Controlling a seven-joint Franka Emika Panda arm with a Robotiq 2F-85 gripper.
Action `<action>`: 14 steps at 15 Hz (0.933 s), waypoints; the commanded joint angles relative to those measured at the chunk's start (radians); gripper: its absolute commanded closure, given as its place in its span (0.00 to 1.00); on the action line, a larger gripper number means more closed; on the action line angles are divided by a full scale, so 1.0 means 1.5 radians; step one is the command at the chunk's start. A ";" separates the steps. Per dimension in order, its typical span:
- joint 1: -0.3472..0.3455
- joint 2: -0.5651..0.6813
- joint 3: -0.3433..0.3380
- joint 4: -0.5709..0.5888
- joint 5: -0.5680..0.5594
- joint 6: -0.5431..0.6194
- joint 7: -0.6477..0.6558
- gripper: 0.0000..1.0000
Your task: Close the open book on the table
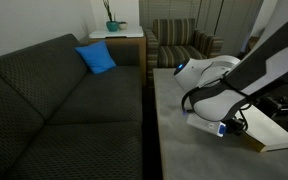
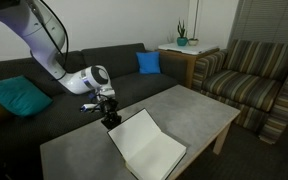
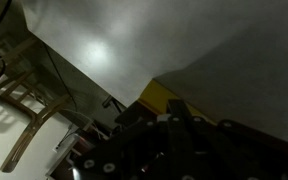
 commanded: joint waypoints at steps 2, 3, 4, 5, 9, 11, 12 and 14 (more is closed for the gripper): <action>-0.032 0.000 -0.002 0.006 -0.023 -0.037 0.031 1.00; -0.035 0.000 -0.003 0.008 -0.024 -0.045 0.040 1.00; -0.038 0.000 -0.004 0.010 -0.026 -0.052 0.048 1.00; -0.028 -0.003 -0.020 0.002 -0.011 -0.054 0.049 1.00; -0.016 -0.012 -0.038 0.007 -0.016 -0.096 0.062 1.00; -0.010 -0.015 -0.050 0.010 -0.017 -0.118 0.063 1.00; -0.007 -0.017 -0.055 0.010 -0.017 -0.129 0.065 1.00; -0.005 -0.021 -0.065 0.004 -0.015 -0.139 0.067 1.00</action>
